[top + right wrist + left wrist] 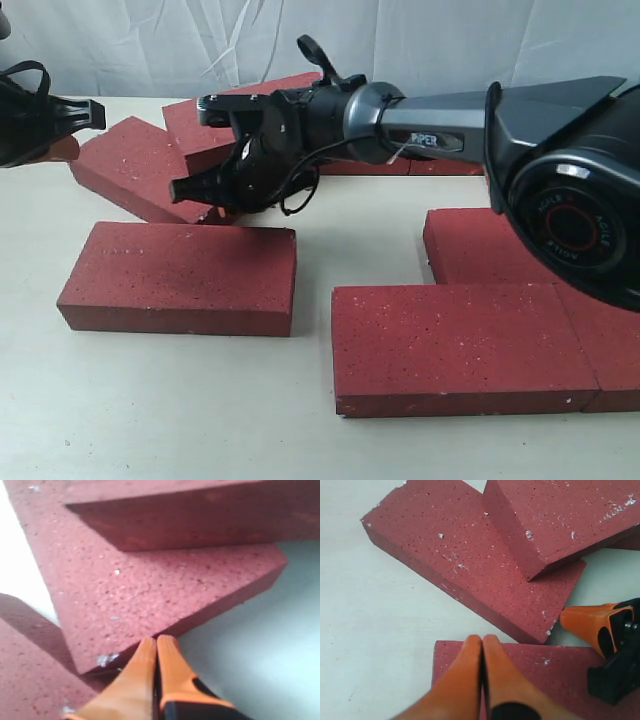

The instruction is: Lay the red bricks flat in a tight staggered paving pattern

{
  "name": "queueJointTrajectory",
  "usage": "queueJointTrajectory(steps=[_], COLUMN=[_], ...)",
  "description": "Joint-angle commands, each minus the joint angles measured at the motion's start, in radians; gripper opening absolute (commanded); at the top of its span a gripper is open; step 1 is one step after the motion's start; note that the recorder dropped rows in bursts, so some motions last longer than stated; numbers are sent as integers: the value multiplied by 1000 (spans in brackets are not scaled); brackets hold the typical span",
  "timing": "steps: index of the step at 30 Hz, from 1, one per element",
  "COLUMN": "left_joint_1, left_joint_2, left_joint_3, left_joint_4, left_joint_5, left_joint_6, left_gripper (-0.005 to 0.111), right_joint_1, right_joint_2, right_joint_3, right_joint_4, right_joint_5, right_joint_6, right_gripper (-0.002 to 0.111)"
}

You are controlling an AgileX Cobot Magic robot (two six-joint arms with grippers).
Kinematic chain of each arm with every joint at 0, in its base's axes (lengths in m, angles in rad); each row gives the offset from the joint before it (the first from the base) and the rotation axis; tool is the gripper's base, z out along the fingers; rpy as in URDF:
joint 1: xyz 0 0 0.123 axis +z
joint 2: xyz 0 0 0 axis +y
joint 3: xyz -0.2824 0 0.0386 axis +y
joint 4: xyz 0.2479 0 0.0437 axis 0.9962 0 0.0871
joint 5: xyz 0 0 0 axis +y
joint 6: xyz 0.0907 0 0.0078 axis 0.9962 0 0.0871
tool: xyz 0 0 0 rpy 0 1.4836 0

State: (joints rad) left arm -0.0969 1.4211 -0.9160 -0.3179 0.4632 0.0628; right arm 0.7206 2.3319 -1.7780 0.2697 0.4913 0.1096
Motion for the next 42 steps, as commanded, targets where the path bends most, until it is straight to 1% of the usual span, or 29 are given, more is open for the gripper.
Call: queueJointTrajectory(steps=[1,4,8,18,24,26,29,32,35,36,40,42], left_joint_1=[-6,-6,-6,-6,-6,-6,-6,-6,-6,-6,-6,-6], left_joint_2=[-7,-7,-7,-7,-7,-7,-7,-7,0,8,105,181], left_joint_3=[-6,-6,-6,-6,-6,-6,-6,-6,-6,-6,-20,-75], left_joint_4=[-11,-11,-11,-16,-60,-75,-78,-78,-71,-71,-75,-99], left_joint_5=[-11,-11,-15,-40,-51,-54,-54,-54,-67,-72,-143,-163], left_joint_6=[2,2,2,2,2,2,2,2,58,58,58,51], left_gripper=[0,0,0,0,0,0,0,0,0,0,0,0], right_joint_1=[45,50,48,48,38,5,-95,-156,-244,-259,-333,-359], right_joint_2=[-2,-2,-22,-133,-195,-216,-240,-242,-242,-242,-242,-236], right_joint_3=[-4,-4,-4,-4,-4,-4,-4,-4,-4,-4,-4,-4], right_joint_4=[5,5,1,-97,-186,-186,-186,-186,-198,-198,-195,-196], right_joint_5=[-74,-72,-13,88,161,187,204,205,203,203,126,49], right_joint_6=[-11,-11,-11,-11,5,33,61,75,75,75,75,41], right_gripper=[0,0,0,0,0,0,0,0,0,0,0,0])
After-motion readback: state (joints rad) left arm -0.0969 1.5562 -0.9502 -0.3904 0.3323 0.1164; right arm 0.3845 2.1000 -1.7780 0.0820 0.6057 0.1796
